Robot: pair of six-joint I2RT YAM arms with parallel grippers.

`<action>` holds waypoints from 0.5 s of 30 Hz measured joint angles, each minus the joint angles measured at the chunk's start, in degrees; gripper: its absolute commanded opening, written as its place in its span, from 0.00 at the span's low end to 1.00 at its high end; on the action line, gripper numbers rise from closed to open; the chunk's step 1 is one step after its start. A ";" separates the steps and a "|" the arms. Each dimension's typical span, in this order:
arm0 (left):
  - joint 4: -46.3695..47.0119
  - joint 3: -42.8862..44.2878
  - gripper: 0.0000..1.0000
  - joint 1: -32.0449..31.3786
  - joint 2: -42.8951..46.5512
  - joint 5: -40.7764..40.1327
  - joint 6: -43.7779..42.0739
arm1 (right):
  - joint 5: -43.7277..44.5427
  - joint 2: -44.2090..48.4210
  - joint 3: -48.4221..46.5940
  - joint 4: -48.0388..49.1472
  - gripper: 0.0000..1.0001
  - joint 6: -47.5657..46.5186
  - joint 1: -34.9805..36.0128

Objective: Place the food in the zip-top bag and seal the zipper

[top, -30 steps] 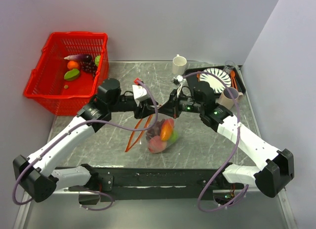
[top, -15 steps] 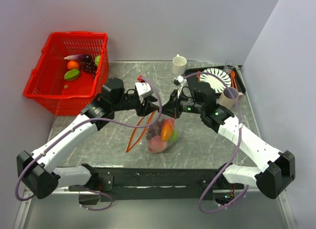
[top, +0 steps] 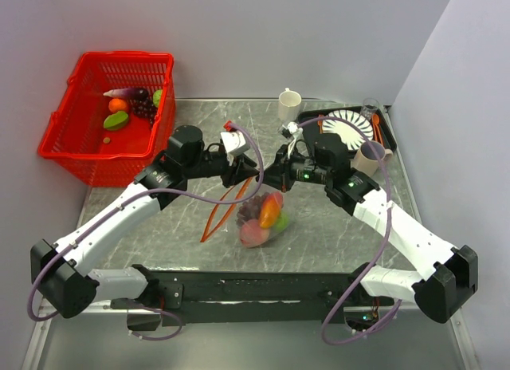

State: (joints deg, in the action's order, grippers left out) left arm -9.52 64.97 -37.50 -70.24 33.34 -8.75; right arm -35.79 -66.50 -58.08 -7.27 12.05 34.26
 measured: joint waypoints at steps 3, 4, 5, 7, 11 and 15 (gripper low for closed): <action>0.00 0.00 0.05 -0.09 0.00 0.44 -0.02 | 0.02 0.17 0.00 0.02 0.00 -0.02 0.00; -0.04 0.00 0.01 -0.11 0.00 0.61 0.22 | 0.04 0.17 0.00 0.07 0.00 -0.07 0.00; -0.07 0.00 0.01 -0.13 0.00 0.98 -0.04 | 0.20 0.20 0.02 0.07 0.00 -0.22 0.00; -0.11 0.02 0.01 -0.15 -0.04 1.40 -0.11 | 0.28 0.28 0.04 0.04 0.00 -0.39 0.00; -0.20 0.02 0.01 -0.15 -0.13 2.40 -0.11 | 0.39 0.59 0.31 -0.09 0.02 -0.79 0.00; -1.14 0.48 0.01 -0.15 -0.13 2.45 -0.20 | 0.44 1.18 0.46 -0.09 0.38 -1.79 0.00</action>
State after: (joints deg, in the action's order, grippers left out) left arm -10.66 65.45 -37.65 -70.37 35.79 -8.95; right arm -35.35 -65.32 -57.63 -7.35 10.26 34.26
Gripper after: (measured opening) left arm 0.039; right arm 0.264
